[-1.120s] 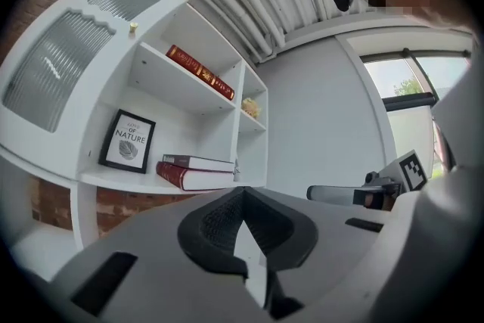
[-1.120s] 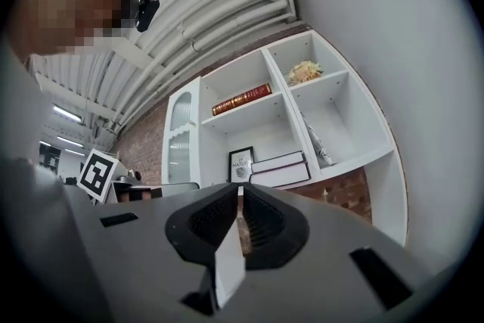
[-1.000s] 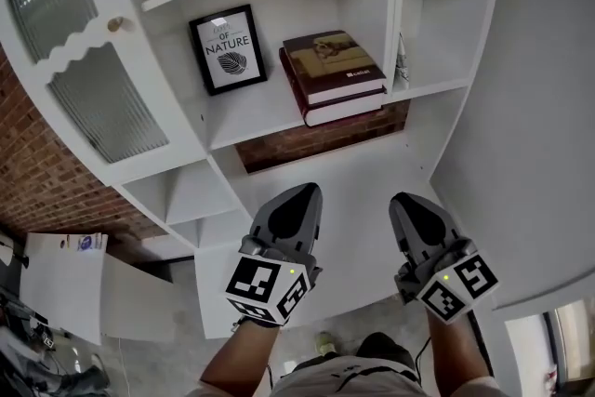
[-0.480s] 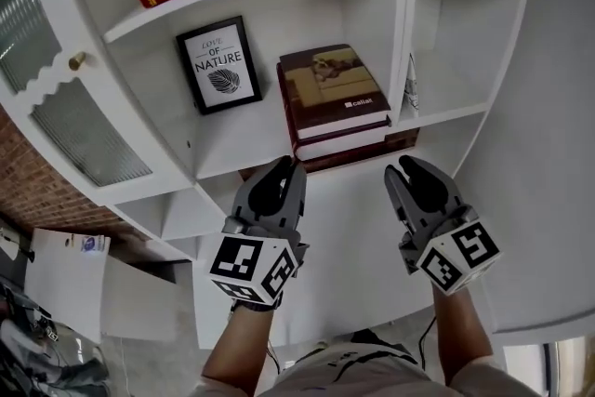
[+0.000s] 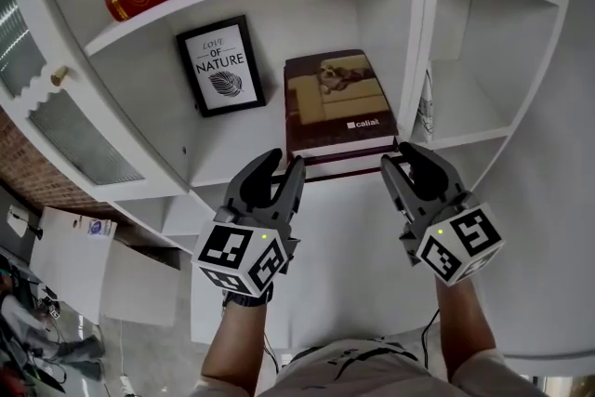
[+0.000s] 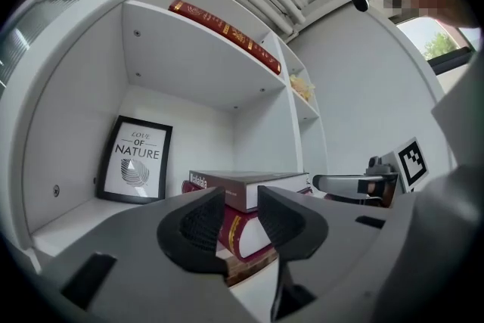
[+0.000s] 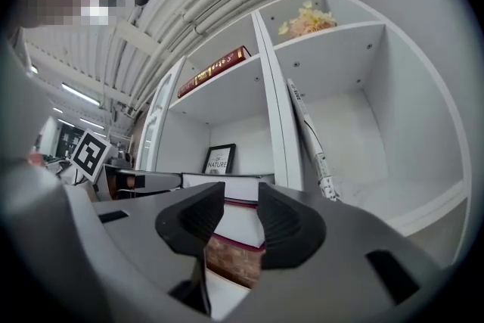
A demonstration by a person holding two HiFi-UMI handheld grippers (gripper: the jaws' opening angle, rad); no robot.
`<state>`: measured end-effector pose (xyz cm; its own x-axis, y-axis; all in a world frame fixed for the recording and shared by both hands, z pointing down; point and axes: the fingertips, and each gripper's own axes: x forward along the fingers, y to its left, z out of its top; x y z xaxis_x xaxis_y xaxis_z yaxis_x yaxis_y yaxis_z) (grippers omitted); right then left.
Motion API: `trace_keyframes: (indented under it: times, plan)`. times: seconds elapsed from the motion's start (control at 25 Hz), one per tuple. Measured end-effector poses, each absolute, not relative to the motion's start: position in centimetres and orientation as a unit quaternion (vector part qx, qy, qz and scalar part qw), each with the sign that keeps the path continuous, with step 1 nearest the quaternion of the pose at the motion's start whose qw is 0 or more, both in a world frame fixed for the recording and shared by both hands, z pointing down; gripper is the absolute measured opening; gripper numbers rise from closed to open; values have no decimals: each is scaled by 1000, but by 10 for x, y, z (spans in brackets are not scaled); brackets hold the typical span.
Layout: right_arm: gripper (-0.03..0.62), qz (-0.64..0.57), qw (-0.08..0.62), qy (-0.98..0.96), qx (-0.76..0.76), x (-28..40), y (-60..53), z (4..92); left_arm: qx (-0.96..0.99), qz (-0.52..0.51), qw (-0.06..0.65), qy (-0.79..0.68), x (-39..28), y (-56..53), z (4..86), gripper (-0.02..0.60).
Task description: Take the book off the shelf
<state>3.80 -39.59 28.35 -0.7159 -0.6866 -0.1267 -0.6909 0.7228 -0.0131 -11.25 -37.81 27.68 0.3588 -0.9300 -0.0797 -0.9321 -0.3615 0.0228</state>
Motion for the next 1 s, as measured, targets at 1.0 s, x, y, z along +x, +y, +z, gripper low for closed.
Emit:
trace_keyframes:
  times: [1.0]
  plan:
    - [133, 50, 13, 933, -357, 27, -410, 281, -833, 17, 9, 553, -107, -383, 272, 87]
